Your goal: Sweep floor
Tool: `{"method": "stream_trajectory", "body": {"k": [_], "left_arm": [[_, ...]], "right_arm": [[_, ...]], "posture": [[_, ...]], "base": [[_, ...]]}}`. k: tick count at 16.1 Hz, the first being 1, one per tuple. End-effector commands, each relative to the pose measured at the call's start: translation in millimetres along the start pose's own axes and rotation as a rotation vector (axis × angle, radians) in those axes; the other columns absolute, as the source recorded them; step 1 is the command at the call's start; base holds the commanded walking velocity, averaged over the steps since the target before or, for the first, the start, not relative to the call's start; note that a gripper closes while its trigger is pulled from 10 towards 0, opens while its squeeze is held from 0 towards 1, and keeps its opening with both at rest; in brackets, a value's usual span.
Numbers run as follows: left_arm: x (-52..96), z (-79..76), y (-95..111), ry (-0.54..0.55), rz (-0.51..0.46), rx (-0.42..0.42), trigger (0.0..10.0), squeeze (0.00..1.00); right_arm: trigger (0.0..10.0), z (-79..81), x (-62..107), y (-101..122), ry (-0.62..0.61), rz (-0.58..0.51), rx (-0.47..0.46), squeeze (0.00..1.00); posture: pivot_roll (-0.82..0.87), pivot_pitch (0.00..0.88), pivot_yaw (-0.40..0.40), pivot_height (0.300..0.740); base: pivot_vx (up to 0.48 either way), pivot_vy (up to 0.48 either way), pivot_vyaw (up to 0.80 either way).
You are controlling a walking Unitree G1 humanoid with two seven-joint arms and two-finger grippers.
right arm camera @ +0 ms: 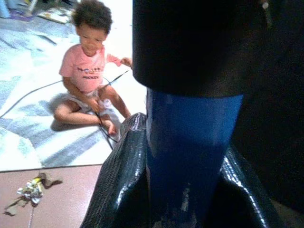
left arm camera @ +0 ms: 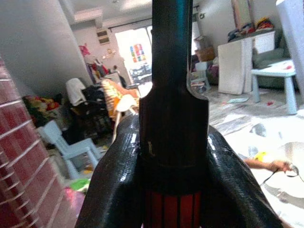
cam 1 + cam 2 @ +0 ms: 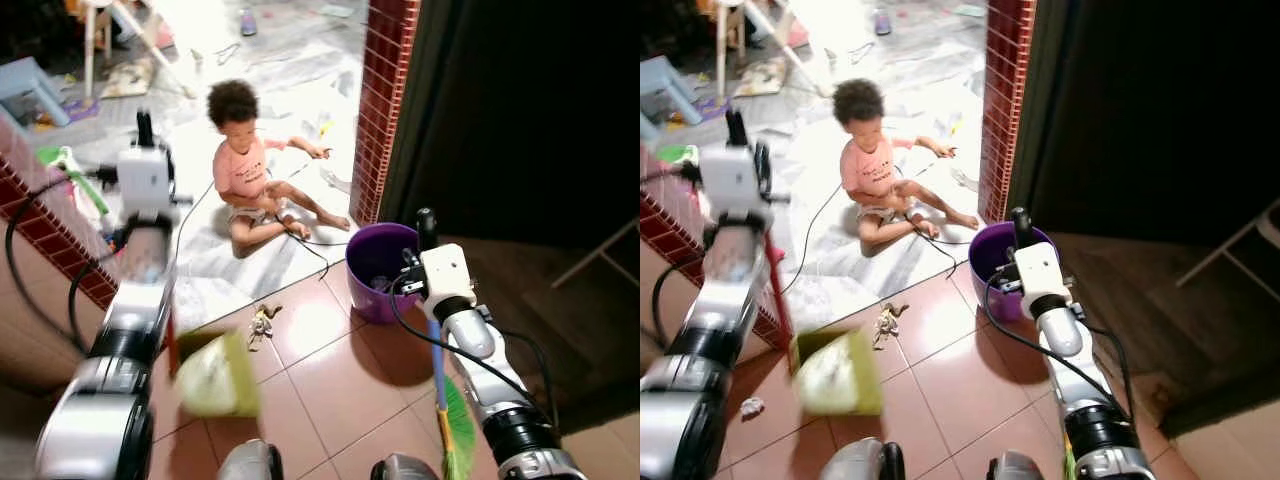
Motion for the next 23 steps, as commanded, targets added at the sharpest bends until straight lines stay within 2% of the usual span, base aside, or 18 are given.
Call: {"method": "stream_trajectory", "body": {"k": [1, 3, 5, 8, 10, 13, 15, 21, 23], "left_arm": [[-6.9, 2.2, 23.5, -0.016, -0.099, -0.041, 10.0, 0.00], [3.4, 5.7, 13.2, -0.009, -0.064, -0.045, 10.0, 0.00], [16.4, 7.4, -7.6, 0.004, 0.028, -0.032, 10.0, 0.00], [30.0, 5.0, -19.0, 0.000, 0.090, -0.038, 10.0, 0.00], [35.4, 3.1, -22.0, -0.004, 0.116, -0.047, 10.0, 0.00], [35.7, 1.5, -22.3, -0.003, 0.129, -0.035, 10.0, 0.00], [34.4, 1.3, -22.4, 0.004, 0.145, -0.023, 10.0, 0.00], [32.5, -5.0, -21.9, -0.005, 0.157, 0.020, 10.0, 0.00], [30.6, -4.9, -20.6, -0.003, 0.153, 0.013, 10.0, 0.00]], "right_arm": [[10.0, 1.7, -4.9, 11.5, 0.011, -0.052, -0.017, 0.00], [10.0, 4.8, -7.0, 14.1, 0.023, -0.061, -0.019, 0.00], [10.0, 8.6, -9.9, 18.7, 0.040, -0.078, -0.023, 0.00], [10.0, 16.1, -11.8, 24.8, 0.085, -0.105, -0.063, 0.00], [10.0, 25.3, -10.4, 32.6, 0.139, -0.143, -0.096, 0.00], [10.0, 26.7, -8.5, 33.5, 0.145, -0.152, -0.101, 0.00], [10.0, 27.4, -7.7, 32.5, 0.161, -0.150, -0.120, 0.00], [10.0, 32.8, -3.8, 37.9, 0.212, -0.181, -0.126, 0.00], [10.0, 34.2, -3.1, 40.3, 0.220, -0.190, -0.144, 0.00]], "posture": [[-0.09, 0.000, 0.049, 0.740], [-0.09, 0.000, 0.047, 0.740], [-0.09, 0.000, 0.045, 0.740], [-0.08, 0.000, 0.044, 0.740], [-0.09, 0.000, 0.047, 0.740], [-0.09, 0.000, 0.047, 0.740], [-0.10, 0.000, 0.047, 0.740], [-0.11, 0.000, 0.040, 0.740], [-0.11, 0.000, 0.040, 0.740]], "base": [[0.000, 0.000, 0.00], [0.000, 0.000, 0.00], [0.000, 0.000, 0.00], [0.000, 0.000, 0.00], [0.000, 0.000, 0.80], [0.000, 0.000, 0.80], [0.000, 0.000, 0.00], [0.000, 0.000, 0.80], [0.000, 0.000, 0.00]]}}
Point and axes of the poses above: a point about 5 cm out from each wrist's last joint towards the gripper, its own x axis pointing back from the gripper into the wrist, its own y axis along the axis of the wrist's last joint, z = x × y, the point moved 3 cm from there along -x, pointing out of the wrist towards the gripper, and after that the axes turned 9 degrees about x, right-handed, at the moved point
